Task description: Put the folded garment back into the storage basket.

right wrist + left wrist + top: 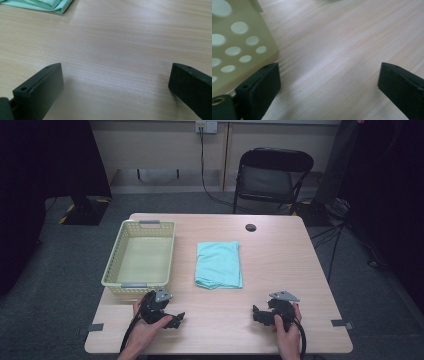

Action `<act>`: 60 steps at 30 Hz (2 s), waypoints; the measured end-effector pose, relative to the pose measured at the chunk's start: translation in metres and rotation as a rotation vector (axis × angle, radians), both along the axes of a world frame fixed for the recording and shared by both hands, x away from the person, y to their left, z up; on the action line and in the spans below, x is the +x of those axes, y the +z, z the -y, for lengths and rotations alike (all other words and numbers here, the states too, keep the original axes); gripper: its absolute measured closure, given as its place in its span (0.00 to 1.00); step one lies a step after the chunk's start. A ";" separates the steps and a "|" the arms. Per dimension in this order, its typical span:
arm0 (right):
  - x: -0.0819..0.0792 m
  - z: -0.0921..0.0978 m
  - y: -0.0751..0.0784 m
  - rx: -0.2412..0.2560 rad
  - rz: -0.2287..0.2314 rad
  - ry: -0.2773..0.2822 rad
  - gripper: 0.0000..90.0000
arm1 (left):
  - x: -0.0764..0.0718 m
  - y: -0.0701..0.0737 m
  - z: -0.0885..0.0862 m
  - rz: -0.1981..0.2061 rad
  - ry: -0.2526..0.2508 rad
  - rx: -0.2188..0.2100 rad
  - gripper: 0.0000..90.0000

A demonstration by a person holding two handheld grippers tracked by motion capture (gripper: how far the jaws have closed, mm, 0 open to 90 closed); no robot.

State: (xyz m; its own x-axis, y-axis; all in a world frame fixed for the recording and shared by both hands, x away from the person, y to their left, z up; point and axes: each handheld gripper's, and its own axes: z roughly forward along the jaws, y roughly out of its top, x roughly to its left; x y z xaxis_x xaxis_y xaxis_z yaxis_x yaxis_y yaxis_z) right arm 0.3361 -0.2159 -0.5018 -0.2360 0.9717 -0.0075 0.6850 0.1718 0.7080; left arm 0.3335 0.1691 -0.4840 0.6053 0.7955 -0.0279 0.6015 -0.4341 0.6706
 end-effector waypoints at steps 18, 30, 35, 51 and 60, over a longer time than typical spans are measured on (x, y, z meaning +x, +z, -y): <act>0.000 0.000 0.000 0.000 0.000 0.000 0.00 | -0.010 0.014 0.013 0.059 -0.031 -0.007 0.07; 0.000 0.000 0.000 0.000 0.000 0.000 0.00 | -0.008 0.022 0.024 0.066 -0.031 0.003 0.07; 0.000 0.000 0.000 0.000 0.000 0.000 0.00 | -0.007 0.029 0.026 0.070 -0.029 -0.027 0.06; 0.000 0.000 0.000 0.000 0.000 0.000 0.00 | 0.001 0.053 0.039 0.091 -0.070 -0.012 0.06; 0.000 0.000 0.000 0.000 0.000 0.001 0.00 | 0.016 0.066 0.045 0.110 -0.073 -0.027 0.06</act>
